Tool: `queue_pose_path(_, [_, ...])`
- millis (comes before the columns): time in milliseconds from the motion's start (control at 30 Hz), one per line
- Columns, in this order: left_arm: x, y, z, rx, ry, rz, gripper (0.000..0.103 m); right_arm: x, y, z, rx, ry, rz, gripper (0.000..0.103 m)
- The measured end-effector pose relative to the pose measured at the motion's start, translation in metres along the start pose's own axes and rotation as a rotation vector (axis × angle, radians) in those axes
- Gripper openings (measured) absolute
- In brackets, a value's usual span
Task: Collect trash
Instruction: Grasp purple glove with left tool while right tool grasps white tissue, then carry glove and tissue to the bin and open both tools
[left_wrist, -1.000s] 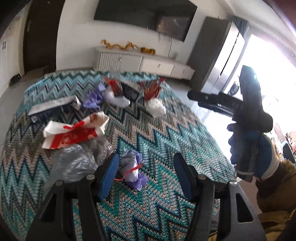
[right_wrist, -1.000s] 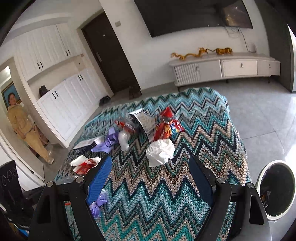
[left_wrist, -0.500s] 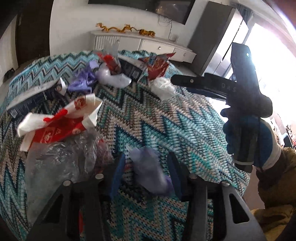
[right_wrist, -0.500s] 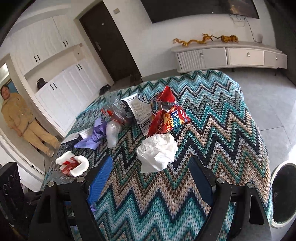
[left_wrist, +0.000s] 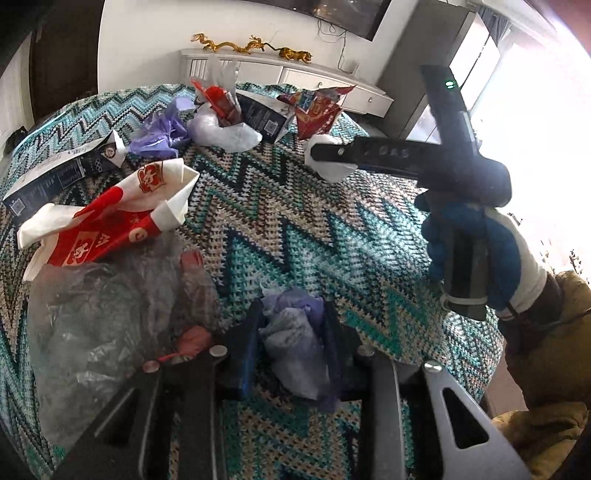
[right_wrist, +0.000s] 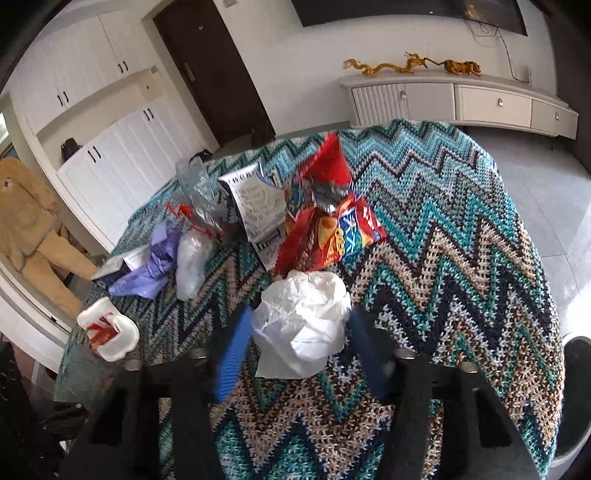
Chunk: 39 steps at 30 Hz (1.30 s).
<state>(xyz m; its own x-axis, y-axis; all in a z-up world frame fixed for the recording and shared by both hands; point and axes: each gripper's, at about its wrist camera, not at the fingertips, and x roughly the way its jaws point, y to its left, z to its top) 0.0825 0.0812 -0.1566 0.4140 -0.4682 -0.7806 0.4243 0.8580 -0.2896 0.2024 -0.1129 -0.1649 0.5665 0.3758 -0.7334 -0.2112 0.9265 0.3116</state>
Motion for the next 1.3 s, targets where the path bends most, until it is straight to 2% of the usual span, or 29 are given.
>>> queue_pose_path(67, [-0.005,-0.005,-0.001,0.009,-0.009,0.002,0.029,-0.003,0.000,-0.003,0.001,-0.003,0.003,0.025])
queue_pose_path(200, [-0.021,-0.013,-0.001,0.015,-0.043,0.001,0.029,-0.023,0.005,-0.010,-0.014,-0.034,0.033,0.021])
queue_pose_path(567, [-0.082,-0.020,0.000,-0.021,-0.184,0.004,0.029,-0.104,0.033,-0.043,-0.067,-0.128,0.126,0.020])
queue_pose_path(900, [-0.139,-0.005,0.005,-0.116,-0.303,0.031,0.029,-0.166,0.050,-0.067,-0.105,-0.212,0.186,0.020])
queue_pose_path(1167, [-0.163,-0.009,0.026,-0.154,-0.344,0.062,0.029,-0.212,0.023,-0.075,-0.075,-0.312,0.193,0.020])
queue_pose_path(1300, [-0.166,-0.027,0.050,-0.129,-0.338,0.081,0.029,-0.235,-0.009,-0.080,-0.045,-0.369,0.155,0.020])
